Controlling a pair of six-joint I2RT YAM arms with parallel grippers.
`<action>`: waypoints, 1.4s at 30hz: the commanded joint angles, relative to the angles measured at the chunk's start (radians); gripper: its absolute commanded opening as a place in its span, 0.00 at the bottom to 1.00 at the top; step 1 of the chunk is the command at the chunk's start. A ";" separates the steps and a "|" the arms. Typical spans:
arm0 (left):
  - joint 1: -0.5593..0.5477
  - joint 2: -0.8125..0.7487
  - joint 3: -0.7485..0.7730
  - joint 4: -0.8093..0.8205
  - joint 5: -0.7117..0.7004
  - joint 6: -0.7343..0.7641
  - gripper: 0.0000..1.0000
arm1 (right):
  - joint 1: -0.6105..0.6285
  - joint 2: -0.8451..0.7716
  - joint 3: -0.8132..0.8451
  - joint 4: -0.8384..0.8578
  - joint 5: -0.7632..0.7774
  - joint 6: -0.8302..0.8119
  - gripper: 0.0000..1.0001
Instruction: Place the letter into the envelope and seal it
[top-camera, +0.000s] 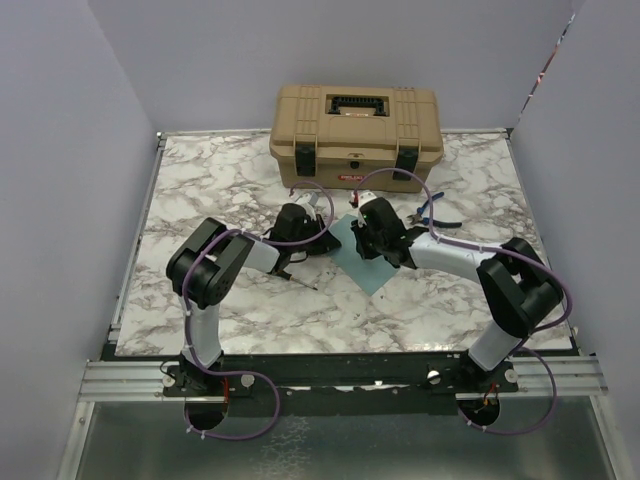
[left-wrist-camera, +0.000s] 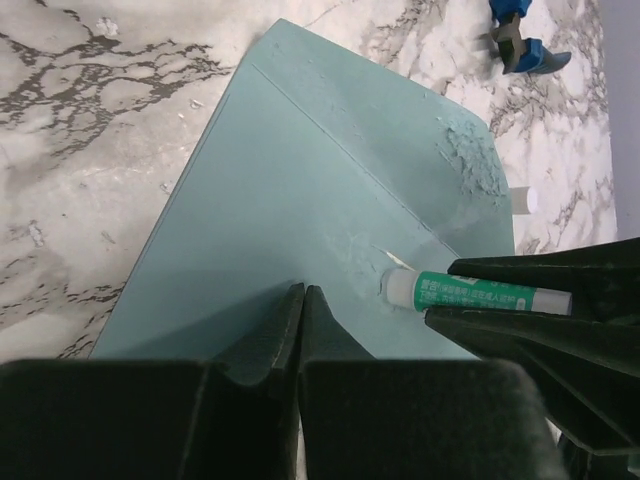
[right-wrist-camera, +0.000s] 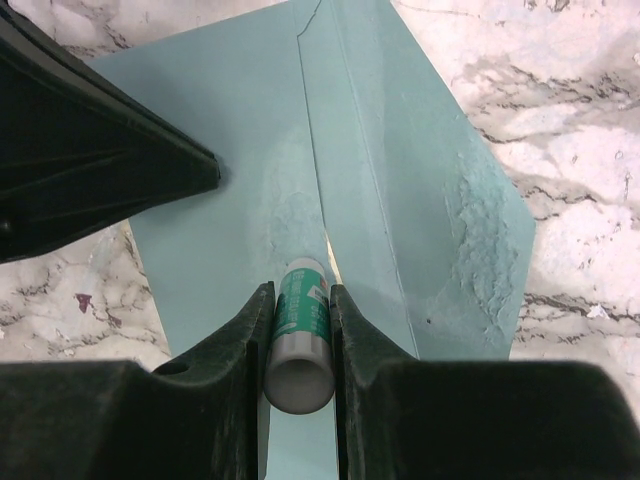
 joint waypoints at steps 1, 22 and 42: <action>-0.012 0.026 -0.002 -0.108 -0.083 0.057 0.00 | 0.011 0.073 0.040 -0.091 0.015 -0.003 0.00; -0.011 0.074 0.069 -0.294 -0.186 0.074 0.00 | 0.011 0.081 0.126 -0.342 0.079 0.115 0.00; -0.011 0.098 0.055 -0.293 -0.162 0.057 0.00 | 0.004 0.231 0.281 -0.285 0.091 0.092 0.00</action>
